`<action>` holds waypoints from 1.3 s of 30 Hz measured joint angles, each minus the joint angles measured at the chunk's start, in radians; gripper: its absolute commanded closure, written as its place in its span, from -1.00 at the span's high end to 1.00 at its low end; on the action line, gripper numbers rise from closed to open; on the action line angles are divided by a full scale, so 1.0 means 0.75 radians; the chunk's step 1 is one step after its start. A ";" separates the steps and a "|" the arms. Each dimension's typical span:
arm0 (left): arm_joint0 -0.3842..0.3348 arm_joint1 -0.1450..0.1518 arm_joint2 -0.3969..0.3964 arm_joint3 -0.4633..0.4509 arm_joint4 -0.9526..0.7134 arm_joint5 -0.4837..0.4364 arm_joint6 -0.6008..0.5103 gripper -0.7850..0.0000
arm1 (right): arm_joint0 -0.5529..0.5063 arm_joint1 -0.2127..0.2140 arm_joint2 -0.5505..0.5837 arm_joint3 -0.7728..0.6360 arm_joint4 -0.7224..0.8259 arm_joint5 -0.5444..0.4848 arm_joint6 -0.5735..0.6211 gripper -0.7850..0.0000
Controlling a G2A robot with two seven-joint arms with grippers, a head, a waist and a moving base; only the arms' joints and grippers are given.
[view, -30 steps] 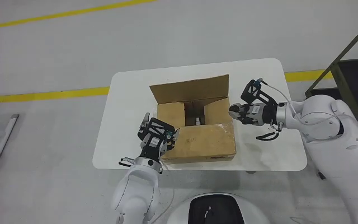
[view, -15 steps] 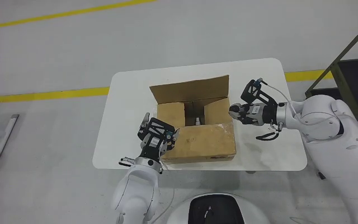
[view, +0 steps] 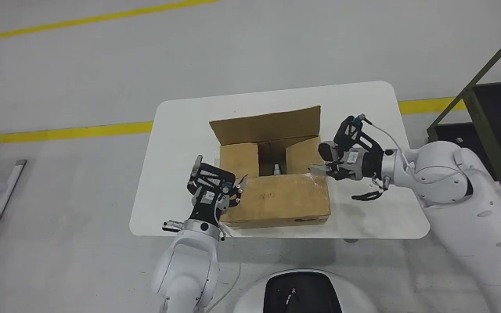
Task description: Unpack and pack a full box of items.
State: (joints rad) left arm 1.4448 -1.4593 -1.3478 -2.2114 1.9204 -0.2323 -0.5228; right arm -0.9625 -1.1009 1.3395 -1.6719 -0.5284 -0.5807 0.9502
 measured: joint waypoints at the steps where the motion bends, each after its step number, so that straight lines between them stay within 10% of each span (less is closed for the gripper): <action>1: 0.000 0.001 -0.005 -0.002 -0.004 -0.003 -0.002 1.00 | 0.005 0.002 0.002 0.013 0.003 0.015 0.005 1.00; 39: 0.007 0.005 -0.016 -0.008 -0.002 -0.007 -0.005 1.00 | 0.136 0.056 -0.158 0.250 0.514 -0.030 0.347 0.75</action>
State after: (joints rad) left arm 1.4498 -1.4553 -1.3601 -2.2172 1.9189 -0.2374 -0.5264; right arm -0.8607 -1.0591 1.2213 -1.4843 -0.1426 -0.6034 1.2107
